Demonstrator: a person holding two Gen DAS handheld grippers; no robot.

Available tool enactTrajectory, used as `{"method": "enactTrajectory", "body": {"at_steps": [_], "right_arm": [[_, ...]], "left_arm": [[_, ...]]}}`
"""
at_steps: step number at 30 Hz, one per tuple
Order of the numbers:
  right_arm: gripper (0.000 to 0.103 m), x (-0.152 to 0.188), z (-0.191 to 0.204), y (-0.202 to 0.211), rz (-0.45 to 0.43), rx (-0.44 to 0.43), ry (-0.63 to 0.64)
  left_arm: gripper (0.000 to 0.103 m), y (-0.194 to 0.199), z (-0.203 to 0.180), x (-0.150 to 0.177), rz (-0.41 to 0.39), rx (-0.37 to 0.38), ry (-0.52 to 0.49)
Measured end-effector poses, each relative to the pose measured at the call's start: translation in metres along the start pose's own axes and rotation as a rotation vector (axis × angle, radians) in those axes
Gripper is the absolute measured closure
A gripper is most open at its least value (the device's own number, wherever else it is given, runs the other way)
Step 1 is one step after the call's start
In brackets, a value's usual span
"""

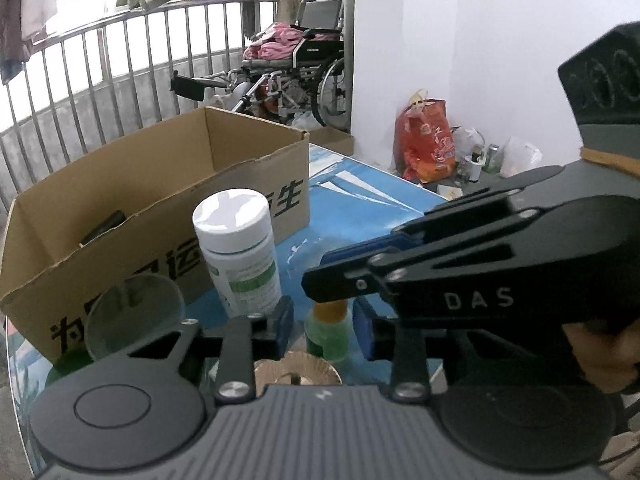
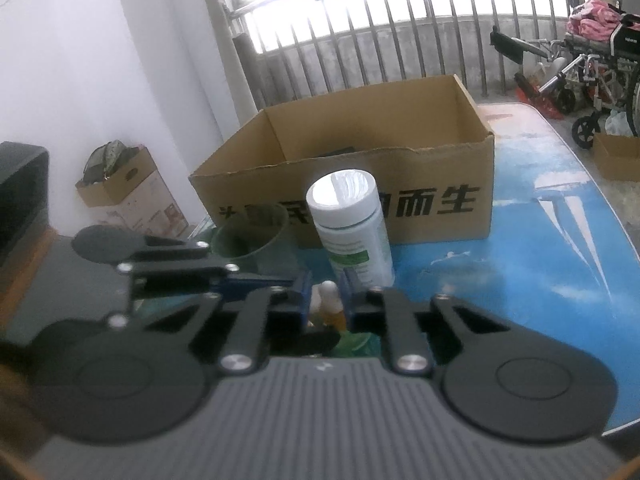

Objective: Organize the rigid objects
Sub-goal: 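Close the right gripper around the green dropper bottle's neck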

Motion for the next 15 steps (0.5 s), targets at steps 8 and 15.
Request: {"method": "enactTrajectory", "body": {"at_steps": [8, 15], "right_arm": [[0.091, -0.0006, -0.0032, -0.0028, 0.014, -0.01, 0.001], [0.09, -0.0018, -0.005, -0.003, 0.018, -0.009, 0.006]], "left_arm": [[0.077, -0.0102, -0.0009, -0.0027, -0.007, -0.006, -0.015], [0.081, -0.0115, -0.0003, -0.0009, -0.033, -0.003, 0.021]]}}
Point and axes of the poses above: each gripper's, at about its wrist camera, not at the fingertips, and y roughly against the way its jaws point, z to its left, x to its underside, the point moved 2 cm from there along -y, roughly the way its jaws point, and after that the axes turned 5 degrees about -y, right-handed, at the moved point
